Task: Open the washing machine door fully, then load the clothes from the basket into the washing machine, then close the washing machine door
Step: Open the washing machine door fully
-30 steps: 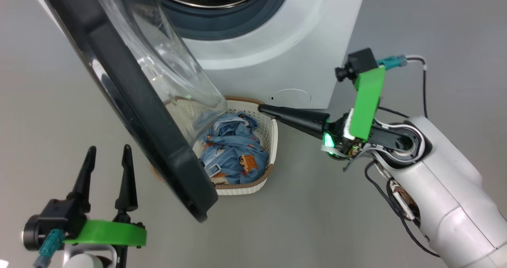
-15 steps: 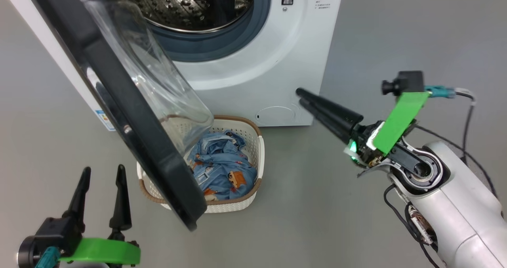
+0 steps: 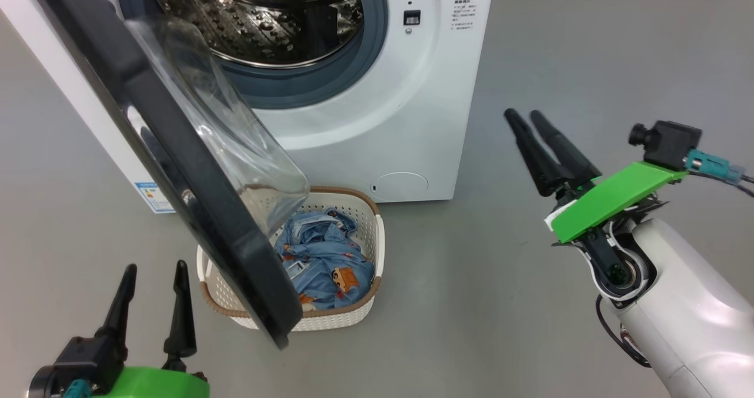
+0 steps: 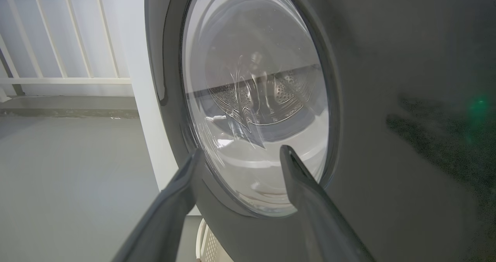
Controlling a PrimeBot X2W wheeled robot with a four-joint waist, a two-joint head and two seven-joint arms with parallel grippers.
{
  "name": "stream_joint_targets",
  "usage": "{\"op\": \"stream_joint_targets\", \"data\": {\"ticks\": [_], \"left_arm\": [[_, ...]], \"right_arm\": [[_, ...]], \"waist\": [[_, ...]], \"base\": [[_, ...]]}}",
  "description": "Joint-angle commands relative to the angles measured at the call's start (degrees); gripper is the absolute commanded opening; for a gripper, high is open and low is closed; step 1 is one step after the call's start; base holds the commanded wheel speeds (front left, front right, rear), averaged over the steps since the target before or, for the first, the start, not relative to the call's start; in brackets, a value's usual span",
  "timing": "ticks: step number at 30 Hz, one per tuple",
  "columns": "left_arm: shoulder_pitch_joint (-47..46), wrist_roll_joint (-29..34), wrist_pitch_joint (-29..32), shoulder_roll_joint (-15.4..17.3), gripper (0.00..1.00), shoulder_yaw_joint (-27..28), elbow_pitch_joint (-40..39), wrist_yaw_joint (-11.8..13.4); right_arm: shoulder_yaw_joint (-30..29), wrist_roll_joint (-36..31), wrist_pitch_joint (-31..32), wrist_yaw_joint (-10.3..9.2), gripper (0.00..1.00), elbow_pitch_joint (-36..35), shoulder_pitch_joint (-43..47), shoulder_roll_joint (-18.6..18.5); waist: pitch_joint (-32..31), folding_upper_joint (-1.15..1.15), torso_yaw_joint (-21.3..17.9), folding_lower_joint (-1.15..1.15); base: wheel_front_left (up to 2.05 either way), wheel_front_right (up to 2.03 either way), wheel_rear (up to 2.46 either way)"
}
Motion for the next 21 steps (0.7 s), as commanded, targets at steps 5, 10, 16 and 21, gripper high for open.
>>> {"op": "stream_joint_targets", "data": {"ticks": [5, 10, 16, 21], "left_arm": [[0.4, 0.3, -0.5, 1.1, 1.0, 1.7, -1.6, 0.1], [1.1, 0.3, -0.5, 1.1, 1.0, 1.8, -1.9, 0.3], [1.2, 0.3, -0.5, 1.1, 1.0, 1.7, -2.4, 0.5], [1.5, 0.2, -0.5, 1.1, 1.0, 1.6, -2.6, 0.8]], "right_arm": [[-1.6, -9.0, -5.1, 0.11, 1.0, 1.9, -0.1, 0.0], [-6.8, -16.2, -6.2, 0.11, 1.0, 3.4, 1.9, 1.0], [-13.4, -27.4, -6.3, 0.11, 1.0, 1.1, 5.6, 1.7], [-18.7, -36.4, -6.4, 0.11, 1.0, -2.6, 9.8, 3.4]], "waist": [[-0.5, 0.0, -0.4, 0.0], [-0.8, 0.0, -0.7, 0.0], [-0.7, 0.0, -1.1, 0.0], [-0.6, 0.0, -1.6, 0.0]], "base": [[0.0, 0.0, 0.0], [0.0, 0.0, 0.0], [0.0, 0.0, 0.0], [0.0, 0.0, 0.0]]}}
